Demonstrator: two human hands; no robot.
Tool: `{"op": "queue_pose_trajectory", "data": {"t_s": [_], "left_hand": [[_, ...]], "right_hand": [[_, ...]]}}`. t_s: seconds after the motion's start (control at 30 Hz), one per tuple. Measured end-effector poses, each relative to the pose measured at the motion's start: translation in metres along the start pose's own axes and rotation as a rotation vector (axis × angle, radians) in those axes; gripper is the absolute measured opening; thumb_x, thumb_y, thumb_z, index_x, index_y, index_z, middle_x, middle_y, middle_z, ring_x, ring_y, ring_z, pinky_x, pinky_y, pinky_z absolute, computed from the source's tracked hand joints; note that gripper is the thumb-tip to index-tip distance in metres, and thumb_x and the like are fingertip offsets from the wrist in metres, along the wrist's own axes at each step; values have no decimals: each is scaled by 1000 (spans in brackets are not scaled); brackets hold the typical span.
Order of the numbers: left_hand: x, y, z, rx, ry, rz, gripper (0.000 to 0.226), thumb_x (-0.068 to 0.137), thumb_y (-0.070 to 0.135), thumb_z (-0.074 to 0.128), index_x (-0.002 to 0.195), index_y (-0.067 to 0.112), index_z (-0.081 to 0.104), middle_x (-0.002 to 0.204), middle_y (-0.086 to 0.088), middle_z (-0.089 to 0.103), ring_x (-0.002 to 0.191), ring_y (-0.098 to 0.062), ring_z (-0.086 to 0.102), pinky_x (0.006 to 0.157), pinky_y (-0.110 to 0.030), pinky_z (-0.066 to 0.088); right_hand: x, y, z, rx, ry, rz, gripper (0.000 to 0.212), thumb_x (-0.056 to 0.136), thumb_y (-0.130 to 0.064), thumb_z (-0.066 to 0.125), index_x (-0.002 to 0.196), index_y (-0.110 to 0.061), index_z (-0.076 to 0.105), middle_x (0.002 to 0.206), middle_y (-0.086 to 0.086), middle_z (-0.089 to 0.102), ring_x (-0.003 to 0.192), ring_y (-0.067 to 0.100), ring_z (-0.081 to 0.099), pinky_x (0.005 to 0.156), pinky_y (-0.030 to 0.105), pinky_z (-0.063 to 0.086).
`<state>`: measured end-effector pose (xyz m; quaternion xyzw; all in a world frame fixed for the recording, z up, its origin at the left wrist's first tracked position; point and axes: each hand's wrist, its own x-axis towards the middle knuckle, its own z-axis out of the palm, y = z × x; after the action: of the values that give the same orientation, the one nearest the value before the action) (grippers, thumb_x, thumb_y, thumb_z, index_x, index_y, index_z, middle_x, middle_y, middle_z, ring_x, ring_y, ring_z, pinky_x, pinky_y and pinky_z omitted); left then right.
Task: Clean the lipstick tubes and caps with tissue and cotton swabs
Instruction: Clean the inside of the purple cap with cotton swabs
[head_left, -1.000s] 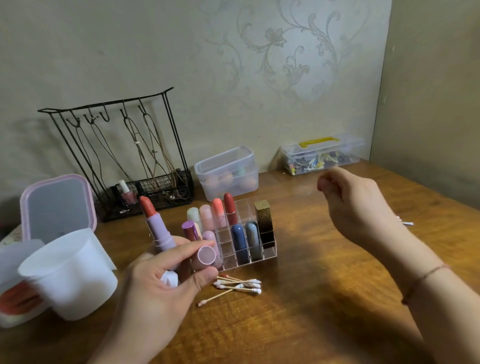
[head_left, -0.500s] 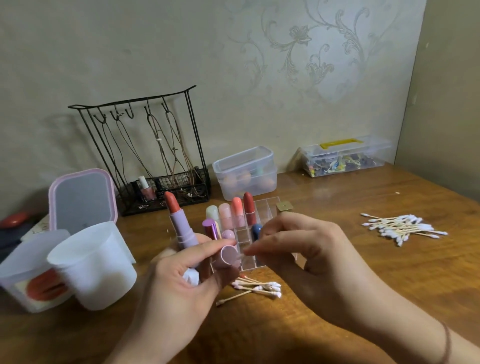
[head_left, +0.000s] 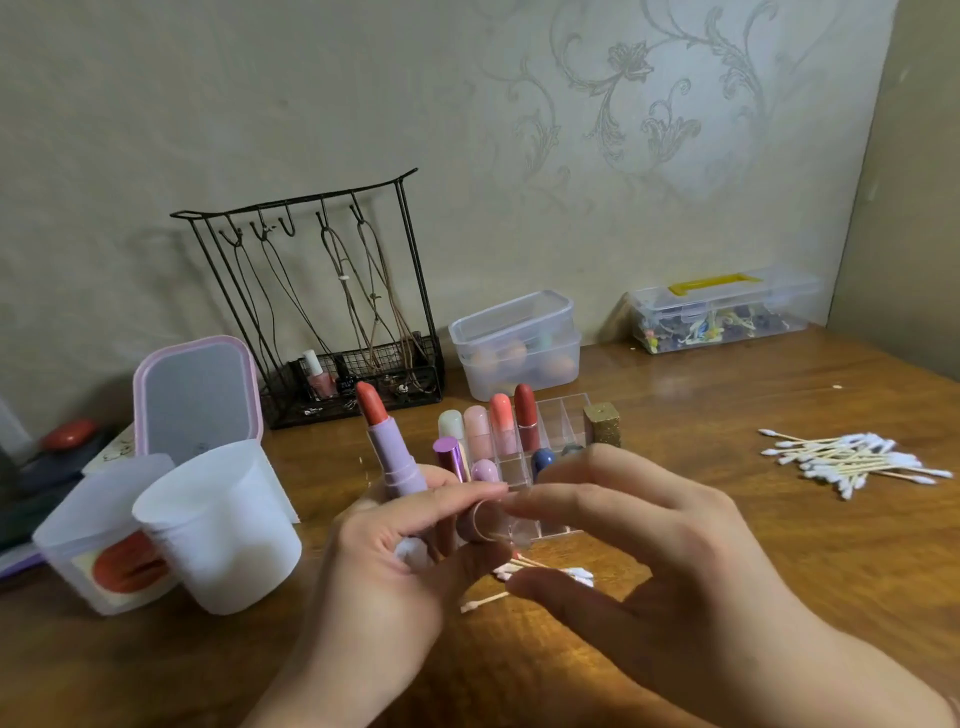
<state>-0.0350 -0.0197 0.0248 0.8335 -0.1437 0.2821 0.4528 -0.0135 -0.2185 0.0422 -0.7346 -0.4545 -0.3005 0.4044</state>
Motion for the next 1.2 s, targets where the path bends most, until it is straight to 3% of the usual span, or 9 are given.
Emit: {"op": "queue_pose_trajectory", "data": {"t_s": [0.2, 0.33, 0.5, 0.6, 0.7, 0.8, 0.9, 1.0, 1.2], "left_hand": [[1, 6, 2, -41, -7, 3, 29, 62, 38, 72, 91, 43, 75, 89, 14, 68, 86, -13, 65, 71, -21, 55], [0, 2, 3, -148, -1, 19, 29, 64, 20, 83, 90, 32, 78, 90, 0, 70, 86, -26, 67, 70, -38, 59], [-2, 7, 1, -124, -25, -40, 28, 64, 22, 77, 90, 32, 78, 92, 3, 74, 91, -17, 69, 74, -28, 58], [-1, 9, 1, -133, -17, -39, 26, 66, 27, 79, 90, 34, 78, 92, 3, 74, 90, -19, 69, 72, -30, 58], [-1, 5, 4, -160, 3, -44, 28, 64, 36, 85, 91, 32, 78, 90, -1, 72, 87, -27, 68, 73, -48, 58], [-2, 0, 5, -176, 8, -56, 31, 62, 43, 82, 90, 30, 79, 89, -3, 69, 82, -29, 67, 69, -54, 57], [-2, -1, 5, -112, 7, -23, 31, 62, 46, 83, 91, 34, 78, 90, -2, 67, 83, -29, 67, 68, -50, 58], [-3, -1, 3, 45, 22, -10, 34, 61, 56, 75, 92, 42, 76, 91, 9, 66, 87, -17, 65, 71, -37, 57], [-2, -2, -2, 258, 1, 36, 41, 66, 56, 63, 107, 54, 65, 97, 16, 60, 93, -12, 60, 68, -31, 56]], "right_hand": [[1, -3, 8, -88, 103, -122, 14, 84, -19, 78, 95, -11, 79, 88, -1, 67, 76, 15, 62, 73, 20, 51], [0, -3, 9, -161, 140, -111, 13, 83, -16, 77, 96, -12, 79, 85, -1, 69, 73, 15, 63, 71, 18, 50], [-3, -5, 21, 65, 172, -29, 16, 84, -19, 74, 97, -11, 80, 89, -1, 71, 79, 3, 65, 73, 13, 51], [-5, -5, 19, -50, 175, -21, 14, 84, -17, 75, 97, -13, 80, 88, -2, 67, 73, -3, 54, 70, 9, 45], [-5, -4, 10, -273, 156, -113, 12, 85, -13, 75, 96, -12, 78, 85, 3, 66, 72, 12, 61, 69, 16, 50], [-4, -3, 6, -397, 127, -190, 10, 85, -9, 75, 94, -6, 75, 78, 8, 64, 61, 26, 59, 53, 36, 53], [-3, -1, 8, -484, 52, -176, 8, 90, -11, 67, 90, -4, 73, 72, 8, 58, 54, 28, 52, 43, 39, 47], [-2, 1, 11, -541, -75, -96, 14, 76, -9, 81, 85, -8, 71, 69, 7, 56, 50, 27, 52, 39, 32, 46], [1, -1, 6, -495, -181, -10, 28, 59, -7, 91, 77, -14, 71, 62, -1, 58, 46, 20, 52, 53, 18, 22]]}}
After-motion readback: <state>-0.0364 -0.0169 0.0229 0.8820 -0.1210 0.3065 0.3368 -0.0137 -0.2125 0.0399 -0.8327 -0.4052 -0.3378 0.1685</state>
